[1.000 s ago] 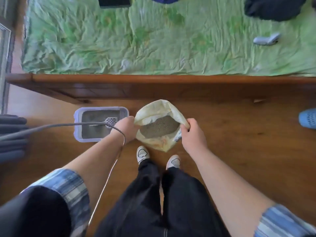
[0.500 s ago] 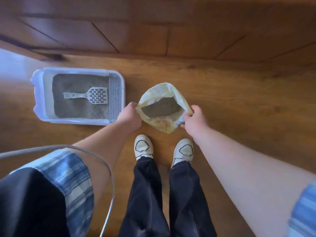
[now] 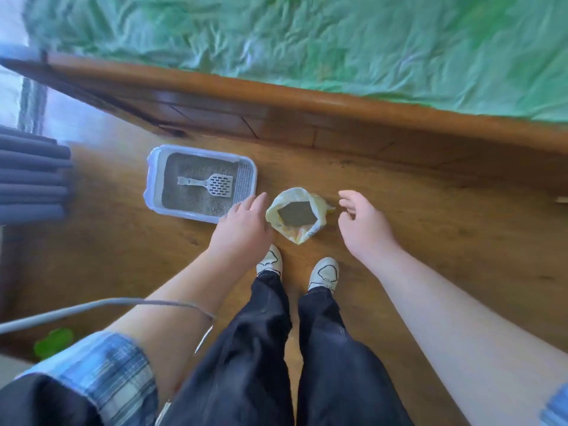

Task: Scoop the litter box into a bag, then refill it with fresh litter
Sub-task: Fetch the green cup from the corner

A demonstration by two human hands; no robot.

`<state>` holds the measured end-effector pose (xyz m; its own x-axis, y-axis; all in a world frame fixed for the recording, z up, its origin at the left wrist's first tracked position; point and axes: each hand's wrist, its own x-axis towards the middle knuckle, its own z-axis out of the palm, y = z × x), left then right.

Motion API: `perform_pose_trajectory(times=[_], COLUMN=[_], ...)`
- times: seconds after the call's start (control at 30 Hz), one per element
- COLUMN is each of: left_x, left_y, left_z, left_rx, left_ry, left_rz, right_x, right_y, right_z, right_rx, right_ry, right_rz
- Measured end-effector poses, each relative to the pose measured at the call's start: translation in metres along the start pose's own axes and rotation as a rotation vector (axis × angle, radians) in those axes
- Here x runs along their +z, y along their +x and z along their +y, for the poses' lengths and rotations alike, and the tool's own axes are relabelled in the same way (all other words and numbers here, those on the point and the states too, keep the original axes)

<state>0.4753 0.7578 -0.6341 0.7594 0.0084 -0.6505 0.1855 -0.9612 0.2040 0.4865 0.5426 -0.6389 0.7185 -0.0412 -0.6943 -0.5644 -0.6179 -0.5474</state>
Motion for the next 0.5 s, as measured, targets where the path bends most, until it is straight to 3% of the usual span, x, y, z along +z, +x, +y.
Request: perform_pose_trajectory(times=[0.27,0.5], left_x=[-0.157,-0.223], left_y=[-0.178,-0.286], left_z=[0.053,0.021], left_rx=[0.011,-0.119], left_ry=[-0.09,-0.121], left_rz=[0.375,0.561], right_x=[-0.106,-0.129], right_y=[-0.173,-0.278], right_z=[-0.134,-0.218], right_rx=[-0.504,-0.832], right_ry=[-0.394,-0.546], right_rz=[0.092,0.138])
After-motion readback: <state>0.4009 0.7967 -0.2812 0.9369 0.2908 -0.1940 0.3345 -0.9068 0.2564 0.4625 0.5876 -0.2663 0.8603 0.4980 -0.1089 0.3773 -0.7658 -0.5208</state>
